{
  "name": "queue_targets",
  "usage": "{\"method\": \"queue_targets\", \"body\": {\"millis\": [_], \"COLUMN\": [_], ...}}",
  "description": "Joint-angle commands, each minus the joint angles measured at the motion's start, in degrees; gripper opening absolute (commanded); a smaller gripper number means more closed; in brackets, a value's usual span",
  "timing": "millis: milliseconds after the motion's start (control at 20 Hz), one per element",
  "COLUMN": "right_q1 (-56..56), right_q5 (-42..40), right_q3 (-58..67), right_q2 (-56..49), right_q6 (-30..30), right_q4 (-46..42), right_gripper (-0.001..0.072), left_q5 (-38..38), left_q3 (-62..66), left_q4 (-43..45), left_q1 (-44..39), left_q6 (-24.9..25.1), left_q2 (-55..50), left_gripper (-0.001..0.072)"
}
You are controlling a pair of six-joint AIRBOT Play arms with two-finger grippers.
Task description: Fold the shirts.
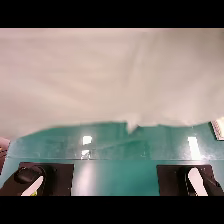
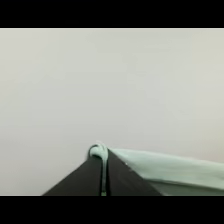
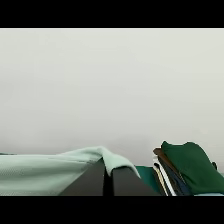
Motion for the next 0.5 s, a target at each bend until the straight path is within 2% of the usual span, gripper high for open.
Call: {"method": "queue_targets", "body": {"millis": [0,100,200,350,450], "right_q1": [-1.6,2.0,7.9,18.5,24.7], "right_q5": [4.0,10.7,17.5,19.1,16.6], "right_q3": [1.0,1.0,0.6,-6.5,-13.7], "right_q2": [-3.0,-7.8,-14.2,-21.8,-27.0], "right_q6": [3.0,6.0,8.0,9.9,10.7], "right_q4": [0.9,0.9,0.7,-7.8,-14.9], "right_gripper": [0.0014,0.0014,0.0013,0.0013,0.0014], "left_q5": [-7.7,-13.2,-15.1,-11.8,-6.8], "left_q3": [-4.1,-9.6,-16.1,-27.7,-34.9], "left_q4": [9.4,10.5,10.5,10.6,10.6], "left_q1": [0.1,0.1,0.1,0.1,0.1], "left_q6": [-2.7,-3.0,-3.0,-3.3,-4.7], "left_q2": [-1.8,-4.5,-8.4,-14.8,-19.8], "left_gripper": [0.0027,0.0027,0.0027,0.0027,0.0027]}}
